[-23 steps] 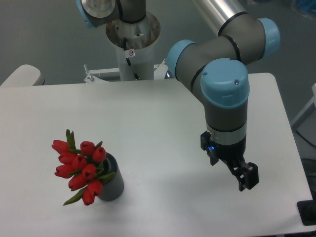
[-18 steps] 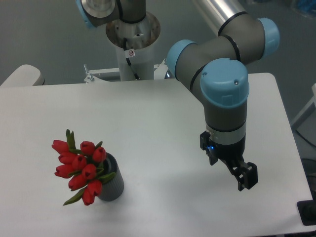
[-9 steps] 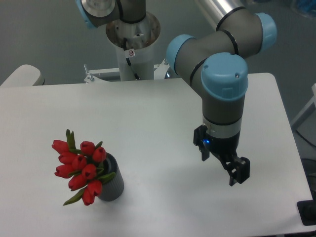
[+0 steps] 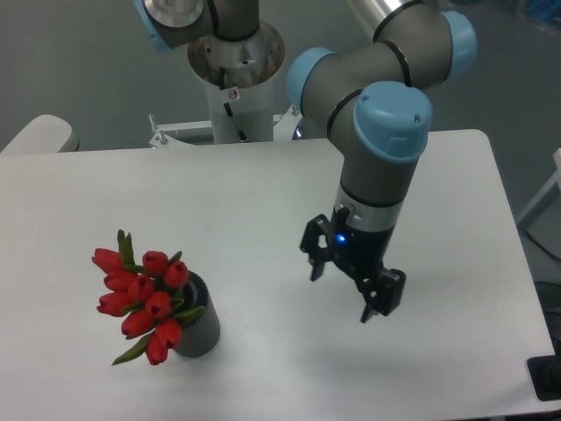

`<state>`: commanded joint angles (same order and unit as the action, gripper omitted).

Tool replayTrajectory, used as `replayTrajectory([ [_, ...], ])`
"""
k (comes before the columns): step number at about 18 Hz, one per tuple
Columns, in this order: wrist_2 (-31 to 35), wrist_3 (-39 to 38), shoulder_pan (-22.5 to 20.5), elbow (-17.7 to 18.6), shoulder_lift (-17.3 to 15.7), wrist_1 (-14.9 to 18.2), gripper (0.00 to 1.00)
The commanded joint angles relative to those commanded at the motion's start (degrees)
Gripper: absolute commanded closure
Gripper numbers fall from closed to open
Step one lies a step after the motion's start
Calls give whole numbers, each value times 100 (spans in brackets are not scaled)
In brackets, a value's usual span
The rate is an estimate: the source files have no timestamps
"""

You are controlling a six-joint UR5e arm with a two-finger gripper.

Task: Pick up the flowers from the vase
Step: 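Move the open gripper over to the tulip stems above the vase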

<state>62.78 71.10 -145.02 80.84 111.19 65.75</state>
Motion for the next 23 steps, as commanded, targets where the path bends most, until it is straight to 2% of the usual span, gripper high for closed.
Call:
replayTrajectory([
  [3, -747, -184, -70, 527, -88, -333, 0],
  [7, -1626, -394, -44, 1450, -369, -1220, 0],
  [9, -1961, -719, -44, 1740, -431, -1520, 0],
  [11, -2225, -1009, -9, 1855, -466, -1548, 0],
  [15, -2261, -1222, 201, 1953, -510, -1609, 0],
  [23, -2244, -1195, 650, 2067, -405, -2180, 0],
])
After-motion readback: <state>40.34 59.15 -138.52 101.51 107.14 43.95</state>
